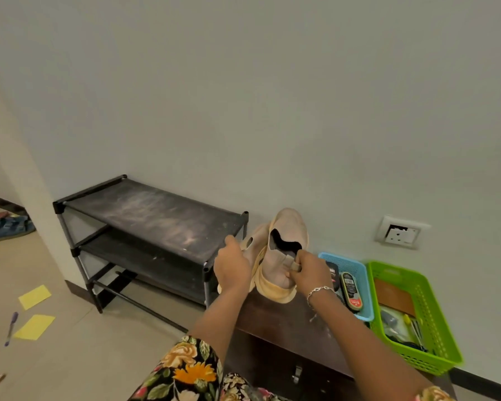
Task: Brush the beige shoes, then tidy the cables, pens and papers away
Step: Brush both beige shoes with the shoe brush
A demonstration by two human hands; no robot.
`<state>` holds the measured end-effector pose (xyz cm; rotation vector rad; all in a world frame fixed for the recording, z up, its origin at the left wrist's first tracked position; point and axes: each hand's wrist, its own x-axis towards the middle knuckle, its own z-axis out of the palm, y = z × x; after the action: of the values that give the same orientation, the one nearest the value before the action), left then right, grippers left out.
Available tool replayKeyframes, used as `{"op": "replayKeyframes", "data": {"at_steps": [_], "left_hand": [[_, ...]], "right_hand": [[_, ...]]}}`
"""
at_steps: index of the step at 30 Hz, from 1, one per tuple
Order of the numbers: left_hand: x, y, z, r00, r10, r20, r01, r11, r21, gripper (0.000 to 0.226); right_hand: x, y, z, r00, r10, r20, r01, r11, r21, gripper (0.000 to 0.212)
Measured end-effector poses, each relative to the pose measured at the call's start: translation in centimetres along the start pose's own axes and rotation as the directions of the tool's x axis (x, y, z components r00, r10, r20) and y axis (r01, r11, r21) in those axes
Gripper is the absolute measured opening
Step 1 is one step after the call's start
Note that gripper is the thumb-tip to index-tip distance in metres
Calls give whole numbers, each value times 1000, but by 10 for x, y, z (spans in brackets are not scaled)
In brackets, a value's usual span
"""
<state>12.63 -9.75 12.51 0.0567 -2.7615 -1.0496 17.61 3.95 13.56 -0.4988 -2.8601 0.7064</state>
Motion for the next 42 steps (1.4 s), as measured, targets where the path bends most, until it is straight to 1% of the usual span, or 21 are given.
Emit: {"op": "replayKeyframes", "data": {"at_steps": [3,5,8,10,14,17,19,20,22,23,24,25,27,28,30,32,34,35,38,40,42], "left_hand": [[1,-9,28,997,-52,53,50,998,29,17],[4,-15,46,992,-99,75,96,994,47,20],[5,-23,71,982,-155,107,148,986,72,17],[3,-30,86,978,-180,106,171,982,82,14],[-10,-57,119,971,-206,117,193,974,118,21],[-21,-68,131,966,-227,125,220,973,70,19],[-25,-66,132,978,-178,111,171,983,65,19],[-28,-63,132,986,-131,98,124,989,76,24],[-41,-55,133,995,12,102,-22,995,97,34],[-51,-50,134,988,95,121,-105,991,80,35],[-62,-46,136,976,160,150,-167,985,37,34],[-73,-43,137,961,199,190,-200,980,-17,33],[-91,-38,141,932,233,277,-207,971,-118,34],[-97,-35,142,925,231,303,-192,969,-153,35],[-102,-27,143,929,215,300,-151,963,-221,36],[-102,-15,145,948,171,268,-93,956,-279,35],[-97,-6,147,961,79,264,8,950,-312,35],[-93,-2,149,961,34,274,62,940,-335,35],[-81,7,152,937,-78,341,229,874,-428,34],[-74,11,154,919,-125,373,301,833,-464,35],[-69,13,155,901,-168,400,370,781,-504,34]], "right_hand": [[7,22,19,999,24,40,-23,1000,-12,41],[11,36,33,997,46,70,-44,999,-24,38],[16,54,52,991,75,106,-69,996,-60,20],[19,65,65,990,76,116,-67,994,-81,14],[16,84,82,984,100,146,-83,989,-119,15],[10,95,88,974,121,193,-95,986,-139,24],[7,98,89,963,135,232,-101,983,-156,16],[5,98,89,957,146,249,-108,981,-159,11],[2,97,88,943,164,290,-120,979,-164,5],[0,97,88,934,165,316,-118,979,-164,5],[-2,97,88,927,157,340,-109,982,-157,5],[-5,98,88,921,148,361,-103,985,-140,9],[-11,103,86,919,142,368,-128,990,-63,16],[-12,108,83,925,153,347,-159,987,-11,15],[-5,122,71,945,211,250,-229,972,43,10],[11,142,59,950,280,137,-286,958,24,12],[34,164,49,934,349,79,-345,937,-58,18],[45,173,45,925,372,79,-363,925,-112,21],[76,195,43,902,407,145,-363,896,-257,32],[92,206,46,890,423,168,-361,881,-305,42],[104,216,54,885,433,170,-363,871,-331,47]]}}
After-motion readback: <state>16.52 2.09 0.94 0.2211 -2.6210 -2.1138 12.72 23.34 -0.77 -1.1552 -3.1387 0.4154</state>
